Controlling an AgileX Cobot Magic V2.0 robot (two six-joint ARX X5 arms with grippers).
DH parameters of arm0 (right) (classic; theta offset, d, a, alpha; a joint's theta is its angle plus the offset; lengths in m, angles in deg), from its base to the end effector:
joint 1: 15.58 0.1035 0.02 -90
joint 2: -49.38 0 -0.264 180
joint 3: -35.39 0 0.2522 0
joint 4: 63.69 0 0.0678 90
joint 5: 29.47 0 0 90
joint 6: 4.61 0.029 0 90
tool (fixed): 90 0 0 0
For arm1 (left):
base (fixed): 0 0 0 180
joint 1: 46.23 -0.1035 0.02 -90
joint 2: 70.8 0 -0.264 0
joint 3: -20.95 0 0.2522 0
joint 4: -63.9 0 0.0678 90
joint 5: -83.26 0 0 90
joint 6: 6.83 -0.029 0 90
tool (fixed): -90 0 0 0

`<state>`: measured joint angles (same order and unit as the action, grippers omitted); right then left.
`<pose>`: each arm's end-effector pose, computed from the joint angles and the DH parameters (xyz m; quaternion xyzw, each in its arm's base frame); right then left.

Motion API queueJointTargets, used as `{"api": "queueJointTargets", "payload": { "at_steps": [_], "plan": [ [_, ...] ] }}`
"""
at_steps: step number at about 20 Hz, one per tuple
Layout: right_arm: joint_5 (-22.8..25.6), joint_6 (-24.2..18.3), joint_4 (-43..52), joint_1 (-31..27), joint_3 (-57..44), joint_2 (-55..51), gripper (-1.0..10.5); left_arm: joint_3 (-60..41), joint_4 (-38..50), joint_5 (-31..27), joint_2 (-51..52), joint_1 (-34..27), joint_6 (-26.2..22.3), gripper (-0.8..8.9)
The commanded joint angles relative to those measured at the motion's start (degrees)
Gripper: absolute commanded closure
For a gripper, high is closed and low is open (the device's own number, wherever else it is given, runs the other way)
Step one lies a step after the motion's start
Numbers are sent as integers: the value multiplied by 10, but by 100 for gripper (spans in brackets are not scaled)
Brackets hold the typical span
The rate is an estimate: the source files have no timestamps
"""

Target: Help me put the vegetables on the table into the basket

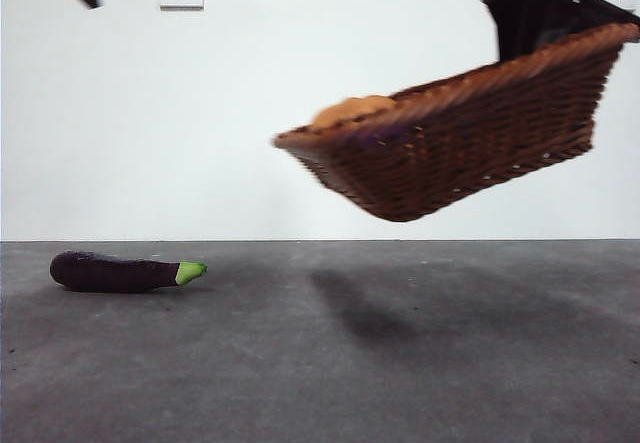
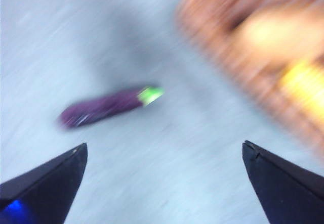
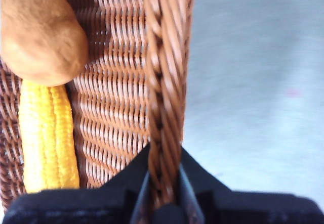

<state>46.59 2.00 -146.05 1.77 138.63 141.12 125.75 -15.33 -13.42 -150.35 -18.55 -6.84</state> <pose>0.2906 0.0981 0.3270 0.0280 0.5912 0.1860 0.7843 0.2292 -0.1164 0.3926 0.1341 0.4336 -0.1624 0.8762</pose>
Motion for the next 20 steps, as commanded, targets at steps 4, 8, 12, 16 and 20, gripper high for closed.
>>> {"api": "queueJointTargets", "payload": {
  "at_steps": [4,8,12,16,20],
  "plan": [
    [-11,-39,10,-73,1,-1,962,-3,-21,34,-31,-108,47,248],
    [-16,-59,6,-92,1,-1,962,-3,-21,48,-137,-160,7,248],
    [-24,-71,-5,-92,1,-1,962,-3,71,61,-220,-176,-99,252],
    [-42,-75,2,-92,1,-1,962,-3,90,87,-251,-141,-313,251],
    [-48,-86,15,-92,1,-1,962,-3,109,125,-259,-123,-536,251]
  ]
}}
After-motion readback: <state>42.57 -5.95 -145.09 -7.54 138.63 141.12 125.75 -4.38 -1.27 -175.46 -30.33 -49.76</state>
